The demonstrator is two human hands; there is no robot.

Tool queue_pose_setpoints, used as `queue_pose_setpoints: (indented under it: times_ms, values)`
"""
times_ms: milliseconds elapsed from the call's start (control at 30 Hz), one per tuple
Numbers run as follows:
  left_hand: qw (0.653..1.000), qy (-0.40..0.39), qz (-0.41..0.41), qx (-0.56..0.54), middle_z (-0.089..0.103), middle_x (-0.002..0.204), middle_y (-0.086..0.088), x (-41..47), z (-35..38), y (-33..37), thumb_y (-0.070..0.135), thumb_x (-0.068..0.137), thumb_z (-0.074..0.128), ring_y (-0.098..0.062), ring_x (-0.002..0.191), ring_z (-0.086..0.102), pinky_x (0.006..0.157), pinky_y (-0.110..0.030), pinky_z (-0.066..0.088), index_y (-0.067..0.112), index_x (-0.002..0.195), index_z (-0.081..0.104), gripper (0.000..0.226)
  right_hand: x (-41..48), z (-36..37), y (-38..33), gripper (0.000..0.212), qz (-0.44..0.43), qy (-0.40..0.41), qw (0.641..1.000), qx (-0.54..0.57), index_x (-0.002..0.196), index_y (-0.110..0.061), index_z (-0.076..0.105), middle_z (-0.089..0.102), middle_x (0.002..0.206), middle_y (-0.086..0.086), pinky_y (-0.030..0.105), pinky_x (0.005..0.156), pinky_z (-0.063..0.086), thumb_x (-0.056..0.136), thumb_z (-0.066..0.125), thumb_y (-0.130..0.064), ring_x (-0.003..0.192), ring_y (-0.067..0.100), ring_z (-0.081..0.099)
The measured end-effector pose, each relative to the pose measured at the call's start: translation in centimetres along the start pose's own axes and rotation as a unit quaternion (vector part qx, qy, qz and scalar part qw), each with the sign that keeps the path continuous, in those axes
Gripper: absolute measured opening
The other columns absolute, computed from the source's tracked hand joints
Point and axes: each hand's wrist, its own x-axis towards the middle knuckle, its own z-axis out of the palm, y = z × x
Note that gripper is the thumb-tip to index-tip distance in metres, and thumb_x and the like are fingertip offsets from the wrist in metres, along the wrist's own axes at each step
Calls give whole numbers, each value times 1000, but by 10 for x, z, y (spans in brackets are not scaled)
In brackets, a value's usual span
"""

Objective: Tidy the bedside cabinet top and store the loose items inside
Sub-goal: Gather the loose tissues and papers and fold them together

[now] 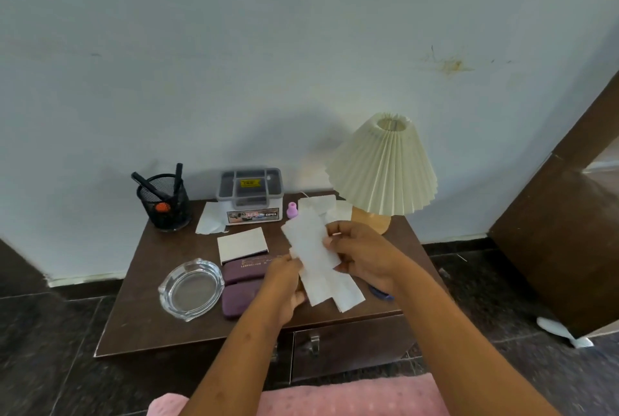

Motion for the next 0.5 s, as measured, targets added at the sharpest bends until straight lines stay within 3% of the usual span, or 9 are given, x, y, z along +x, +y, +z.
queue_pose_setpoints:
  times_ms: [133, 233, 300, 400, 500]
  values:
    - [992, -11, -1, -126, 66, 92, -13, -1, -6, 9, 26, 99, 42, -26, 83, 63, 74, -42, 51, 9, 98, 59, 25, 7, 20, 1, 25, 3, 94, 985, -148, 115, -11, 57, 58, 118, 11, 39, 94, 53, 90, 58, -10, 111, 27, 56]
    - [987, -19, 5, -161, 65, 94, -12, 3, -10, 13, 45, 95, 42, -27, 87, 62, 71, -42, 52, 14, 96, 58, 35, 12, 28, 1, 20, -32, 122, 974, -188, 107, -14, 55, 59, 109, 9, 31, 82, 54, 88, 61, -11, 98, 23, 58]
    - [987, -15, 17, -158, 65, 99, -13, 5, -10, 14, 38, 94, 49, -27, 88, 62, 71, -43, 53, 12, 105, 59, 30, 15, 32, 0, 18, -46, 115, 969, -212, 104, -17, 55, 60, 103, 8, 31, 81, 54, 88, 62, -12, 96, 23, 59]
    - [990, 3, 42, -134, 60, 122, -19, 11, -12, 14, 5, 92, 55, -28, 97, 61, 81, -44, 50, 3, 128, 50, 37, 18, 30, -1, 17, -68, 110, 967, -218, 102, -18, 56, 61, 96, 8, 29, 75, 56, 87, 62, -12, 94, 22, 60]
    - [990, 26, 46, -128, 55, 131, -21, 17, -15, 13, -5, 89, 55, -33, 111, 57, 84, -43, 49, -2, 130, 47, 42, 24, 21, 2, 16, -78, 54, 971, -219, 101, -20, 57, 61, 91, 0, 20, 62, 53, 87, 62, -15, 90, 17, 60]
